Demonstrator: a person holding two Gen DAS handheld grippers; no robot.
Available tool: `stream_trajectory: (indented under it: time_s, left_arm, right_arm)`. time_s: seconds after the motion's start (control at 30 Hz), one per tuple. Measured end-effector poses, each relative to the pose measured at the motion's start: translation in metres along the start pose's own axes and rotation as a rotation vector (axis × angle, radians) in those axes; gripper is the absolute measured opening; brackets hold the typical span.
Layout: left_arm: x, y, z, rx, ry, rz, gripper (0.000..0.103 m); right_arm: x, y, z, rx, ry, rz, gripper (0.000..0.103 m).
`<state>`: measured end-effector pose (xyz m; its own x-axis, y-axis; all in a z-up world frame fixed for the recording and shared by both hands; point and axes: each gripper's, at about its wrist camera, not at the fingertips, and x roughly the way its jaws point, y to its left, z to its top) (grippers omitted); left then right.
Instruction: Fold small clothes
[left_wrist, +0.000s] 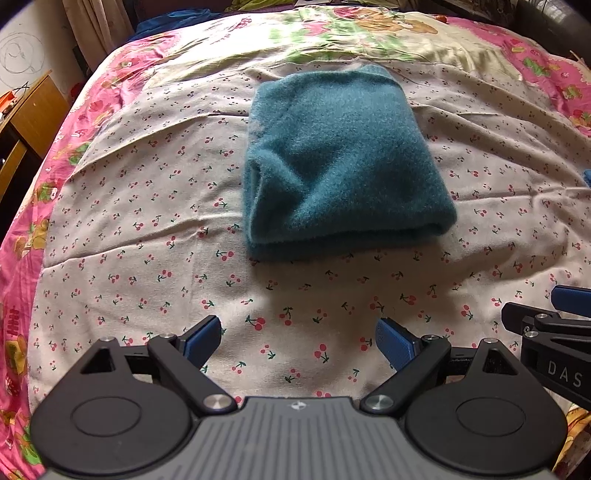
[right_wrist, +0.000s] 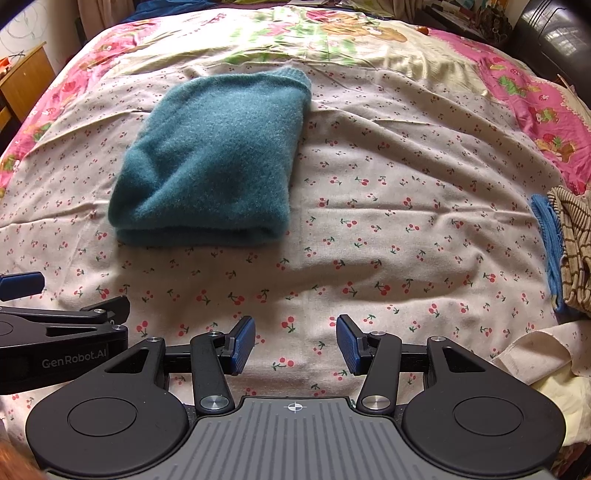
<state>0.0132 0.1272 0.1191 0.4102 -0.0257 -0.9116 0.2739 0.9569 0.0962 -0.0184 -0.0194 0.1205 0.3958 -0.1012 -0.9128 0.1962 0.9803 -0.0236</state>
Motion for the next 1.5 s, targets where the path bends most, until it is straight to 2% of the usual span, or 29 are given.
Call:
stream_trajectory:
  time_s: [1.5]
  left_arm:
    - [0.011, 0.004, -0.002, -0.026, 0.051, 0.001, 0.101]
  right_arm:
    - [0.004, 0.014, -0.005, -0.022, 0.018, 0.026, 0.048]
